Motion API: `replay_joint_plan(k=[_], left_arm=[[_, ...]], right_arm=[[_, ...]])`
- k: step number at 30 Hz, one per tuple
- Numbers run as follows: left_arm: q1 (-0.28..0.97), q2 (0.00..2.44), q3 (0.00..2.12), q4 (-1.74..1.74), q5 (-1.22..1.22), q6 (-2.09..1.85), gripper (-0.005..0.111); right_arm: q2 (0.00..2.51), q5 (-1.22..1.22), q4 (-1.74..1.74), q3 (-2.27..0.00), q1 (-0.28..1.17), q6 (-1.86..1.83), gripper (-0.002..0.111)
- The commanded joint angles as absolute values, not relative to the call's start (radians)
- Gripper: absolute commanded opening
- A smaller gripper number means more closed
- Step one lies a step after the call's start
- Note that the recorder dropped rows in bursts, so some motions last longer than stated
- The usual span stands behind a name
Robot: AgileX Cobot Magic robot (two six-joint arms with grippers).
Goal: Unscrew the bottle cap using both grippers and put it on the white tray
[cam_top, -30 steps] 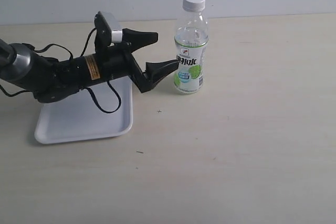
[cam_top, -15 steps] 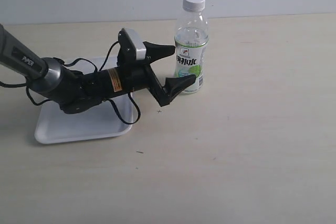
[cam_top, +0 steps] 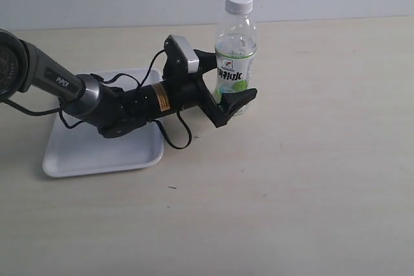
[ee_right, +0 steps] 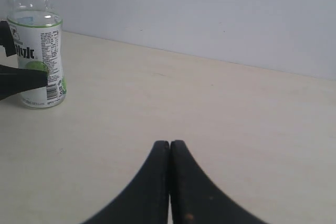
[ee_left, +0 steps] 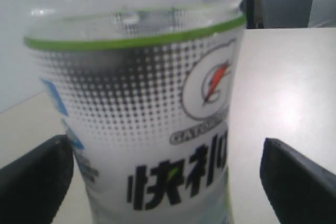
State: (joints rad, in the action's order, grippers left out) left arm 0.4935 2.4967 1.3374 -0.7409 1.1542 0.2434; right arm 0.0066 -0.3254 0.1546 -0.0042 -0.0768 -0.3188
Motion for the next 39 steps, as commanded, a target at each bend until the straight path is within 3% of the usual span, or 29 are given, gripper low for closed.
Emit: replay_joint_plan(k=[1, 12, 21, 39], left_arm=[[0.513, 2.496, 1.361, -0.723, 1.094, 0.243, 0.092], [0.532, 2.505, 1.363, -0.714, 1.081, 0.309, 0.089], [0.532, 2.505, 1.363, -0.696, 1.078, 0.406, 0.051], [0.532, 2.505, 1.363, -0.7, 1.078, 0.397, 0.05]], right_arm=[[0.0, -0.31, 0.157, 0.0, -0.084, -0.32, 0.0], [0.0, -0.31, 0.157, 0.0, -0.084, -0.32, 0.0], [0.0, -0.31, 0.157, 0.0, -0.084, -0.32, 0.0], [0.0, -0.31, 0.157, 0.0, -0.084, -0.32, 0.0]])
